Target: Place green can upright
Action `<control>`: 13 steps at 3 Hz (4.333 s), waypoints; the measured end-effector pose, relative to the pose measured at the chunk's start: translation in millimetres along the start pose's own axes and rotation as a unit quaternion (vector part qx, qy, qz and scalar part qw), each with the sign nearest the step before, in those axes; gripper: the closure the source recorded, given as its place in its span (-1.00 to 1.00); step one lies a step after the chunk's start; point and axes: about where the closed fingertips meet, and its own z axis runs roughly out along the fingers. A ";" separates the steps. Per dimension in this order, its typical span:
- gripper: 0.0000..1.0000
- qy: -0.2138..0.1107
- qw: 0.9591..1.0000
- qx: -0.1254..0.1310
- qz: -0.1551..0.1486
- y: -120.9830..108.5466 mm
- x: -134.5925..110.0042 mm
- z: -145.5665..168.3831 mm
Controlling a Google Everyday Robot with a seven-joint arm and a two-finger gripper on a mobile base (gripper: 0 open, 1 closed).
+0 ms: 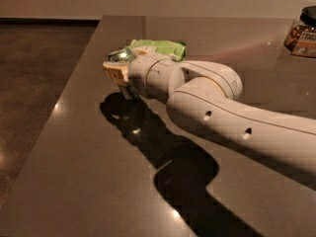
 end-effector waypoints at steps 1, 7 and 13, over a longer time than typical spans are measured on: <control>1.00 -0.052 0.999 -0.005 -0.004 4.8 -27.0 -2.2; 1.00 -0.219 0.975 0.019 -0.008 -12.2 -45.0 -18.9; 0.22 -0.221 0.971 0.093 -0.021 -29.9 0.3 -23.9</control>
Offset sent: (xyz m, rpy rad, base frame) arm -0.0016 0.0064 0.0257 0.0604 -0.0801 0.0175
